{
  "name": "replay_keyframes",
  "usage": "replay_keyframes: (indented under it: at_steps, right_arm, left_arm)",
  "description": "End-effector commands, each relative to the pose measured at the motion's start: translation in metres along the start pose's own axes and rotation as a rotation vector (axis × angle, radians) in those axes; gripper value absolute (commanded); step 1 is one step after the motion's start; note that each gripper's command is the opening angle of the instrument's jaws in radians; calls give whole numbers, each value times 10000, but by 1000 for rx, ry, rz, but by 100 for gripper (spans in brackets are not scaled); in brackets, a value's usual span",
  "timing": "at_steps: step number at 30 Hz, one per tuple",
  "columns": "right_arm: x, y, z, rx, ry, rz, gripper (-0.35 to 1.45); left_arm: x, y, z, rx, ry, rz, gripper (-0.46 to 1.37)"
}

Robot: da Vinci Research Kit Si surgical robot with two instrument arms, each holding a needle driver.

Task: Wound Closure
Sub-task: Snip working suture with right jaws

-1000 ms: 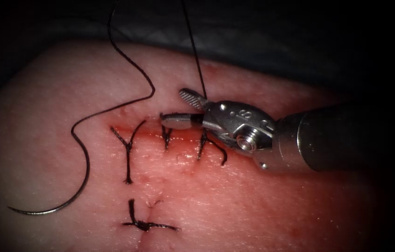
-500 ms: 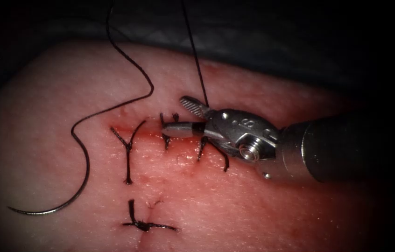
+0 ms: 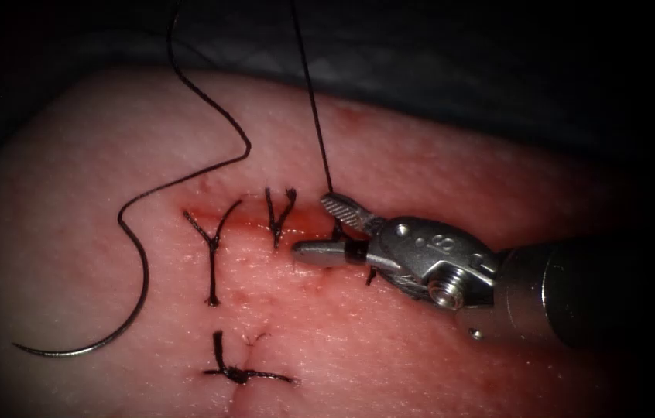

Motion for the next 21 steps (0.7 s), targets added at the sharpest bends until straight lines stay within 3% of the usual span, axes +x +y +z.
replay_keyframes:
  at_steps: [1, 8, 16, 21]
  right_arm:
    - [1, 2, -2, -8, 0, 3, 70]
    - [4, 13, -9, -18, -1, 8, 70]
    - [5, 30, 2, -55, 4, 14, 70]
    - [3, 29, 11, -65, 6, 13, 71]
  left_arm:
    - [1, 0, 0, -3, 0, 2, -35]
    - [7, 1, -2, -4, 0, 1, -35]
    - [18, 2, -2, -9, 3, 3, -35]
    - [21, 3, 0, -10, 7, 3, -35]
